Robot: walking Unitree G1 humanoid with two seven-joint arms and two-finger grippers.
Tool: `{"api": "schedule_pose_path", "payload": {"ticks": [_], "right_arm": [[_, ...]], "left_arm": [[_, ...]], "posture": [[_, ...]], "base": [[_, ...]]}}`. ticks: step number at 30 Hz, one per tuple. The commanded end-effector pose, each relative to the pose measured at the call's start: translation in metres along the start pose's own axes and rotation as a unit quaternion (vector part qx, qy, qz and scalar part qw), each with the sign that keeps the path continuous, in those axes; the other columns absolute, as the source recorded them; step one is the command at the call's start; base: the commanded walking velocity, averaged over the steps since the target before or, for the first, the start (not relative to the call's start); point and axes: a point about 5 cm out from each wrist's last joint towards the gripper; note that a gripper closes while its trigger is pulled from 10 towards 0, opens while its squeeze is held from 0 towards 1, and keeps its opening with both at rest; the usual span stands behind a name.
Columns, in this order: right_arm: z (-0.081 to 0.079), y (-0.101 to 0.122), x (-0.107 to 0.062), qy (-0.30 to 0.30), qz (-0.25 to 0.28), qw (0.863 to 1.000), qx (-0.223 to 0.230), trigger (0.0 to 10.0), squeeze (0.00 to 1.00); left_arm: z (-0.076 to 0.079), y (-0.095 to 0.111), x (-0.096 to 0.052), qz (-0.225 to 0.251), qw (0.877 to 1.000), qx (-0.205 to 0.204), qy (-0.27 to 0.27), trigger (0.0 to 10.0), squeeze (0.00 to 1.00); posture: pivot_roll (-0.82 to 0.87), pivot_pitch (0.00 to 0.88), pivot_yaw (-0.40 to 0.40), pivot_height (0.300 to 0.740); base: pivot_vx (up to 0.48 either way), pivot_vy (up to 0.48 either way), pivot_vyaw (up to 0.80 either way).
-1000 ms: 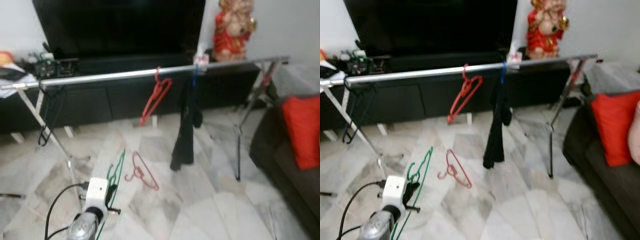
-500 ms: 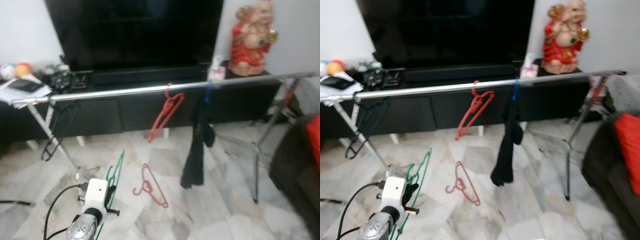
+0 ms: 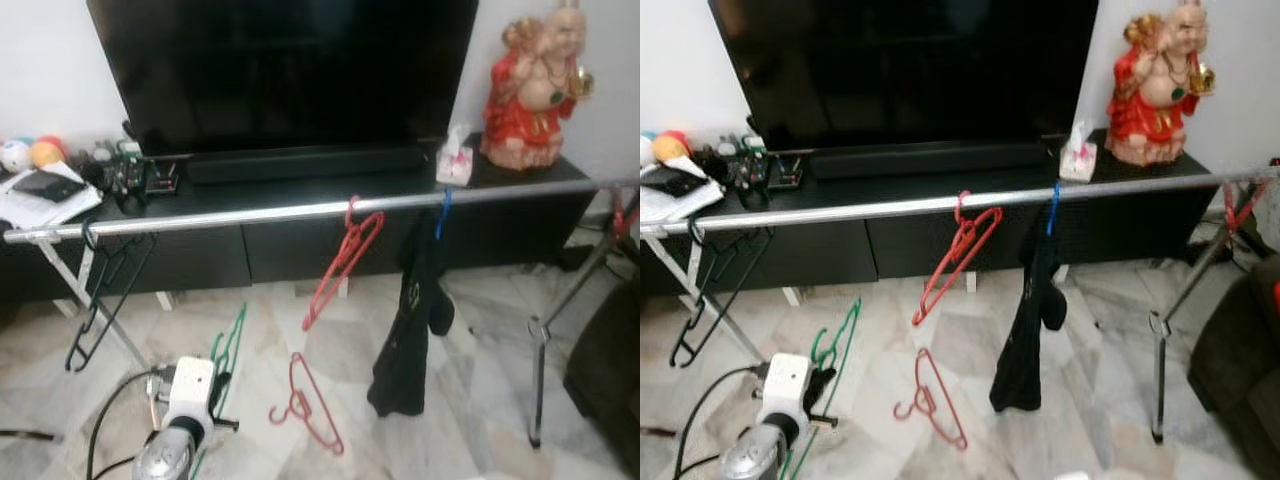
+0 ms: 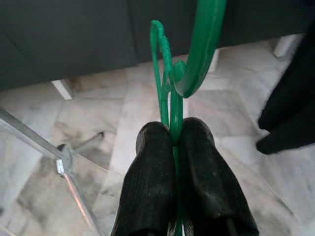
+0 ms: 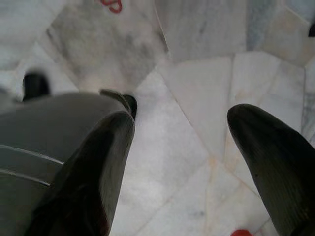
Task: Hang hanger
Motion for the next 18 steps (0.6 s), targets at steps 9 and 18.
{"api": "schedule_pose_path", "payload": {"ticks": [9, 18], "right_arm": [[-0.0083, 0.0042, 0.0017, 0.014, -0.003, 1.000, -0.010, 10.0, 0.00], [-0.0082, 0.0049, 0.0016, 0.017, 0.001, 1.000, -0.008, 10.0, 0.00]], "left_arm": [[-0.0112, -0.0012, -0.0028, -0.002, 0.999, 0.006, 0.038, 10.0, 0.00], [-0.0151, 0.0004, -0.0039, 0.007, 0.998, 0.006, 0.059, 10.0, 0.00]], "posture": [[-0.07, 0.000, -0.020, 0.740], [-0.07, 0.000, -0.024, 0.740]], "base": [[0.178, 0.000, 0.00], [0.000, 0.000, 0.00]]}}
Point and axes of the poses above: a point about 5 cm out from each wrist's last joint towards the gripper, its own x axis pointing out of the wrist towards the gripper, its own y axis along the axis of the wrist's last joint, z = x × y, and after that the axes turned 7 degrees about x, right-handed
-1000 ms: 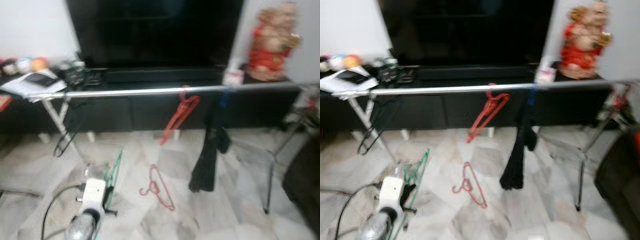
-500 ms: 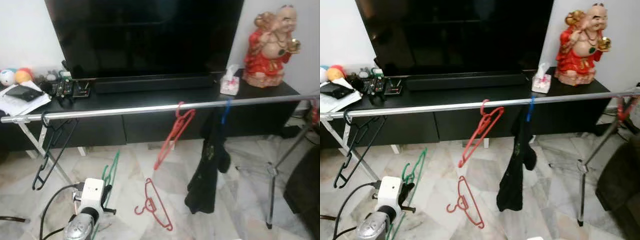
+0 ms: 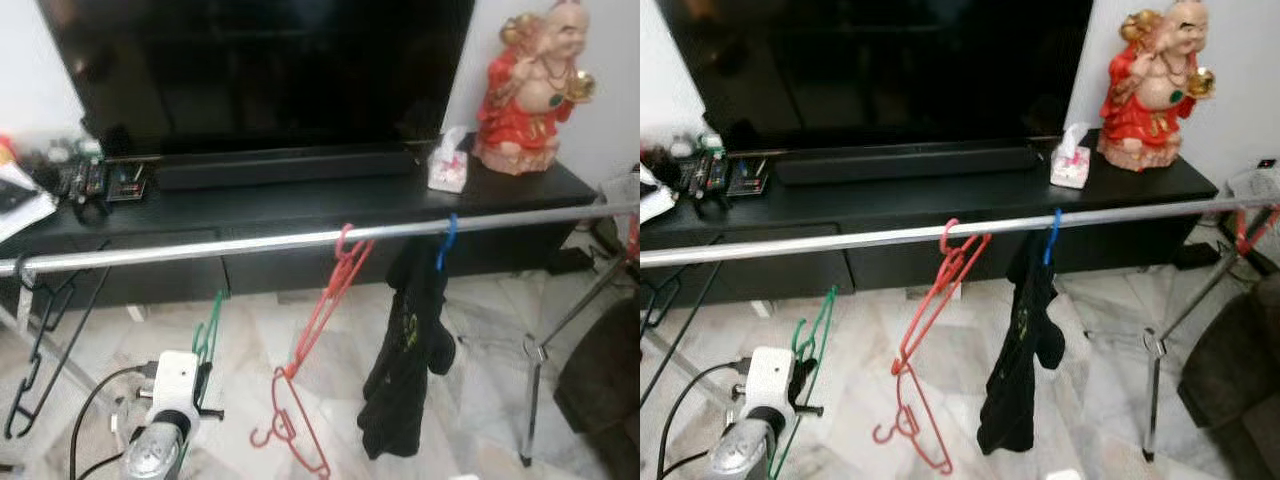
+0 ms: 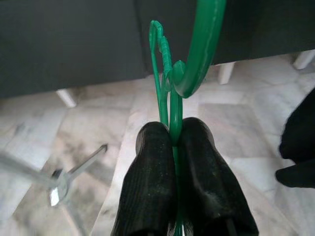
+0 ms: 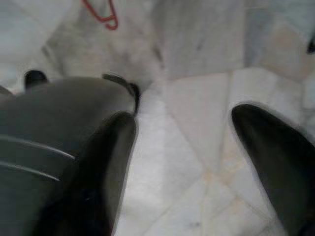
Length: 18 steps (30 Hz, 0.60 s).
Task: Hang hanger
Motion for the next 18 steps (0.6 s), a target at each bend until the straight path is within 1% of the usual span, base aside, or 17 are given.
{"api": "schedule_pose_path", "payload": {"ticks": [1, 6, 11, 13, 18], "right_arm": [[-0.0016, -0.0039, -0.0004, 0.003, -0.004, 1.000, 0.005, 10.0, 0.00], [-0.0012, -0.0043, -0.0005, 0.004, -0.005, 1.000, 0.006, 10.0, 0.00], [-0.0012, -0.0041, -0.0004, 0.004, -0.006, 1.000, 0.002, 10.0, 0.00], [-0.0016, -0.0038, -0.0004, 0.006, -0.005, 1.000, -0.001, 10.0, 0.00], [-0.0020, -0.0036, -0.0003, 0.007, -0.003, 1.000, 0.004, 10.0, 0.00]], "left_arm": [[-0.0022, 0.0010, -0.0010, 0.004, 1.000, 0.010, 0.007, 10.0, 0.00], [-0.0001, -0.0015, -0.0049, 0.007, 1.000, -0.005, 0.010, 10.0, 0.00], [-0.0014, -0.0013, -0.0042, 0.004, 1.000, 0.001, 0.016, 10.0, 0.00], [-0.0028, -0.0001, -0.0033, 0.005, 1.000, 0.006, 0.018, 10.0, 0.00], [-0.0041, 0.0007, -0.0025, 0.006, 1.000, 0.006, 0.019, 10.0, 0.00]], "posture": [[-0.07, 0.000, -0.024, 0.740], [-0.07, 0.000, -0.025, 0.740], [-0.06, 0.000, -0.028, 0.740], [-0.06, 0.000, -0.026, 0.740], [-0.06, 0.000, -0.023, 0.740]], "base": [[0.000, 0.000, 0.00], [0.000, 0.000, 0.00], [0.000, 0.000, 0.00], [0.000, -0.298, 0.00], [0.000, -0.460, 0.00]]}}
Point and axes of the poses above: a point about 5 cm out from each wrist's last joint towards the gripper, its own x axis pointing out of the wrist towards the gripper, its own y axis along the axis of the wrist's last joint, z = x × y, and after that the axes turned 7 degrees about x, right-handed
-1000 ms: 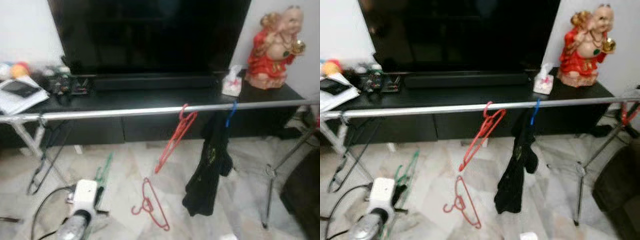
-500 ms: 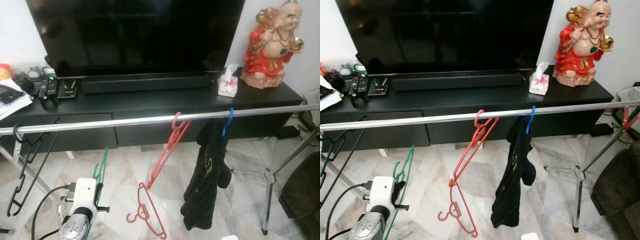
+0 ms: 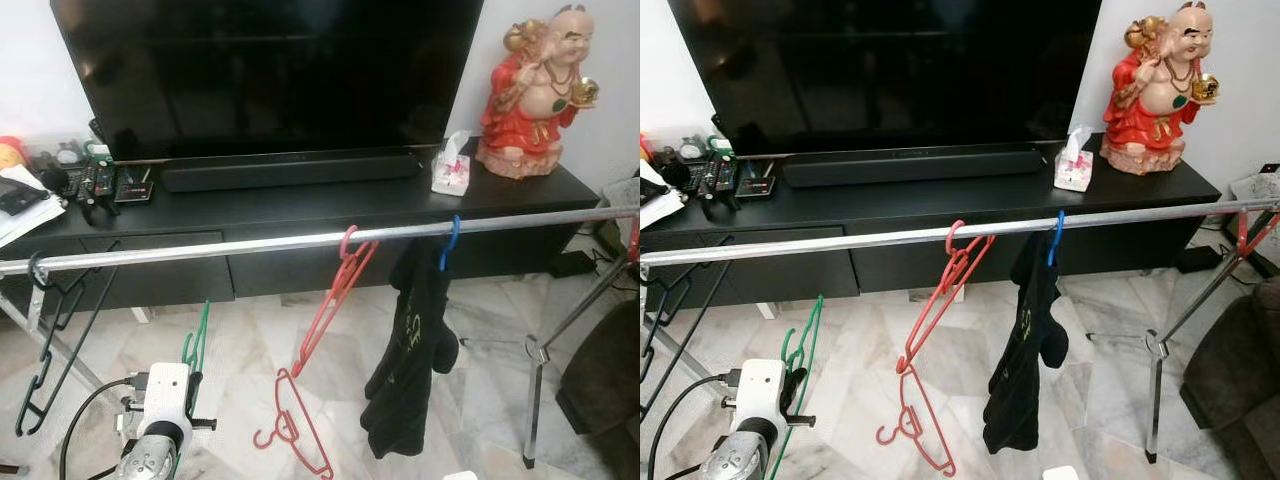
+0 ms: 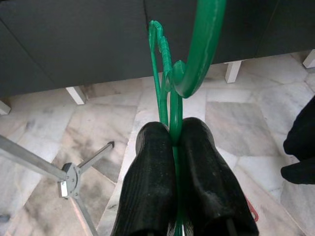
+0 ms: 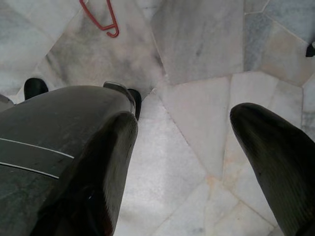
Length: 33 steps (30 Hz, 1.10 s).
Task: Hang hanger
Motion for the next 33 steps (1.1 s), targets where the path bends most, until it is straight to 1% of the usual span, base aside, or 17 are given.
{"api": "schedule_pose_path", "payload": {"ticks": [1, 5, 9, 15, 19, 22, 23, 25, 28, 29, 33], "right_arm": [[-0.001, -0.006, -0.001, 0.004, -0.009, 1.000, 0.003, 10.0, 0.00], [-0.001, -0.006, -0.001, 0.005, -0.008, 1.000, 0.005, 10.0, 0.00], [-0.001, -0.006, -0.001, 0.003, -0.011, 1.000, 0.002, 10.0, 0.00], [-0.001, -0.006, -0.001, 0.003, -0.012, 1.000, -0.003, 10.0, 0.00], [-0.001, -0.006, -0.001, 0.002, -0.011, 1.000, -0.003, 10.0, 0.00], [0.000, -0.006, -0.001, 0.001, -0.011, 1.000, 0.000, 10.0, 0.00], [0.000, -0.006, -0.001, 0.001, -0.011, 1.000, -0.002, 10.0, 0.00], [0.000, -0.006, -0.001, 0.001, -0.011, 1.000, -0.001, 10.0, 0.00], [0.000, -0.006, -0.001, 0.000, -0.010, 1.000, -0.001, 10.0, 0.00], [0.000, -0.005, -0.001, 0.000, -0.010, 1.000, -0.001, 10.0, 0.00], [0.000, -0.005, -0.001, -0.001, -0.008, 1.000, 0.002, 10.0, 0.00]], "left_arm": [[0.000, 0.007, 0.003, 0.013, 1.000, 0.008, 0.003, 10.0, 0.00], [0.000, 0.008, 0.003, 0.013, 1.000, 0.007, 0.004, 10.0, 0.00], [0.000, 0.010, 0.005, 0.015, 1.000, 0.012, -0.001, 10.0, 0.00], [-0.004, 0.014, 0.007, 0.021, 1.000, 0.014, 0.006, 10.0, 0.00], [-0.010, 0.016, 0.007, 0.026, 0.999, 0.017, 0.016, 10.0, 0.00], [-0.019, 0.022, 0.008, 0.044, 0.999, 0.004, 0.029, 10.0, 0.00], [-0.021, 0.026, 0.008, 0.059, 0.998, -0.005, 0.024, 10.0, 0.00], [-0.019, 0.032, 0.008, 0.073, 0.997, -0.003, 0.007, 10.0, 0.00], [-0.009, 0.038, 0.008, 0.090, 0.994, 0.029, -0.059, 10.0, 0.00], [-0.004, 0.041, 0.008, 0.096, 0.991, 0.034, -0.087, 10.0, 0.00], [-0.007, 0.049, 0.013, 0.103, 0.989, 0.034, -0.096, 10.0, 0.00]], "posture": [[-0.06, 0.000, -0.022, 0.740], [-0.06, 0.000, -0.022, 0.740], [-0.06, 0.000, -0.021, 0.740], [-0.06, 0.000, -0.021, 0.740], [-0.06, 0.000, -0.023, 0.740], [-0.06, 0.000, -0.026, 0.740], [-0.06, 0.000, -0.026, 0.740], [-0.06, 0.000, -0.026, 0.740], [-0.06, 0.000, -0.028, 0.740], [-0.06, 0.000, -0.028, 0.740], [-0.06, 0.002, -0.025, 0.740]], "base": [[0.000, -0.465, 0.00], [0.000, -0.457, 0.00], [0.000, 0.000, 0.00], [0.000, 0.000, 0.00], [0.000, 0.000, 0.00], [0.000, 0.000, 0.00], [0.000, 0.000, 0.00], [0.000, 0.000, 0.00], [0.000, 0.000, 0.00], [0.000, 0.000, 0.00], [0.000, 0.000, 0.00]]}}
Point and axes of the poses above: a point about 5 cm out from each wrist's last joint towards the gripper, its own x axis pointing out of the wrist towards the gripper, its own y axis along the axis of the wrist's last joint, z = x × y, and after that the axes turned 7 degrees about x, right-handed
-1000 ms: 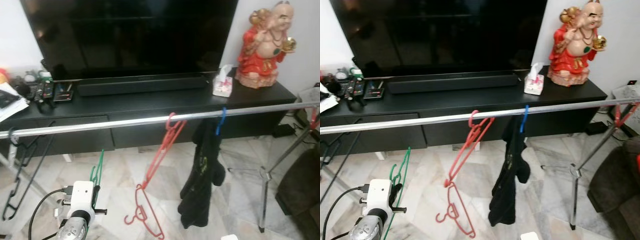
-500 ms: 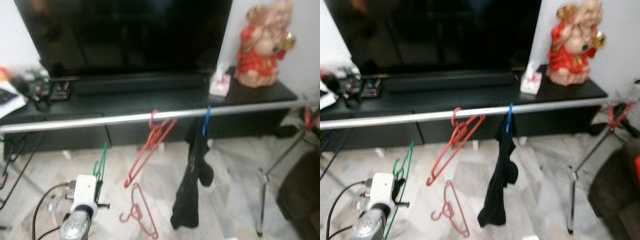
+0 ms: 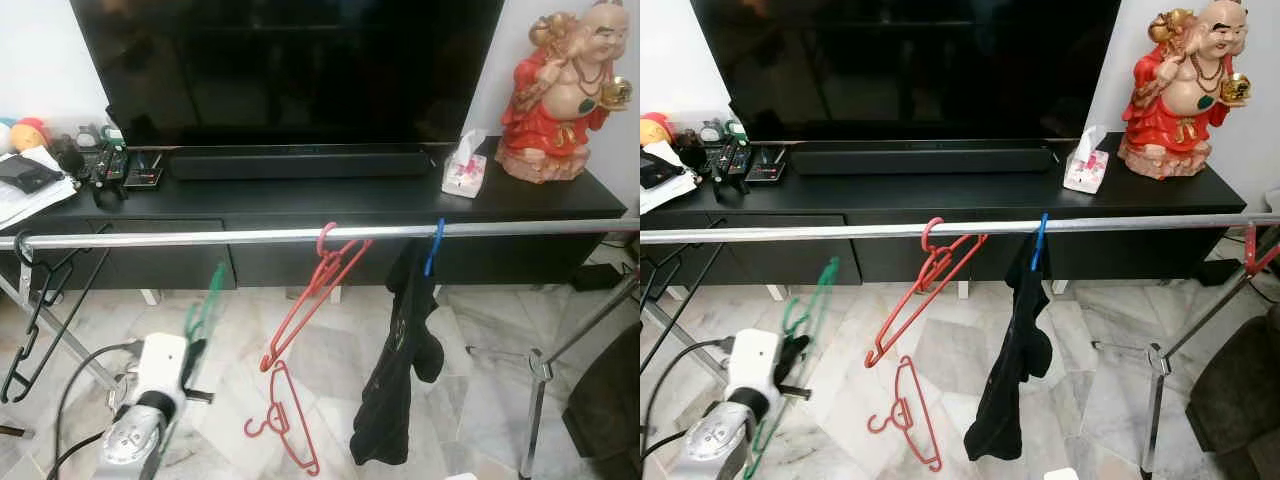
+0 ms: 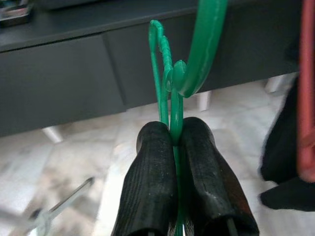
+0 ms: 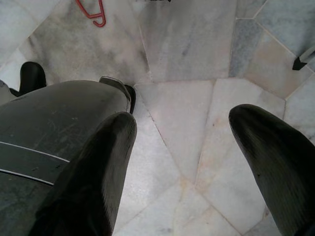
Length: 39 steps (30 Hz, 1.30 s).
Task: Hang hanger
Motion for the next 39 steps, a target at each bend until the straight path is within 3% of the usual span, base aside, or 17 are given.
{"api": "schedule_pose_path", "payload": {"ticks": [1, 11, 23, 29, 39], "right_arm": [[-0.003, -0.001, 0.000, 0.002, -0.001, 1.000, 0.002, 10.0, 0.00], [-0.003, -0.001, 0.000, 0.004, -0.001, 1.000, 0.003, 10.0, 0.00], [-0.002, 0.001, 0.000, 0.003, 0.001, 1.000, 0.002, 10.0, 0.00], [-0.003, 0.001, 0.000, 0.005, 0.001, 1.000, 0.003, 10.0, 0.00], [-0.003, 0.000, 0.000, 0.004, 0.002, 1.000, 0.005, 10.0, 0.00]], "left_arm": [[-0.005, 0.004, 0.003, 0.005, 1.000, 0.009, -0.008, 10.0, 0.00], [-0.019, 0.022, 0.021, 0.030, 0.999, 0.003, 0.020, 10.0, 0.00], [-0.015, 0.039, 0.049, 0.040, 0.999, 0.013, 0.001, 10.0, 0.00], [-0.022, 0.051, 0.062, 0.055, 0.998, 0.002, 0.020, 10.0, 0.00], [-0.013, 0.065, 0.082, 0.056, 0.998, 0.004, 0.035, 10.0, 0.00]], "posture": [[-0.06, 0.000, -0.026, 0.740], [-0.07, 0.000, -0.029, 0.740], [-0.07, 0.006, -0.033, 0.740], [-0.07, 0.002, -0.031, 0.740], [-0.07, 0.000, -0.030, 0.740]], "base": [[0.000, 0.000, 0.00], [0.000, 0.000, 0.00], [0.000, 0.000, 0.00], [0.000, 0.000, 0.00], [0.000, 0.000, 0.00]]}}
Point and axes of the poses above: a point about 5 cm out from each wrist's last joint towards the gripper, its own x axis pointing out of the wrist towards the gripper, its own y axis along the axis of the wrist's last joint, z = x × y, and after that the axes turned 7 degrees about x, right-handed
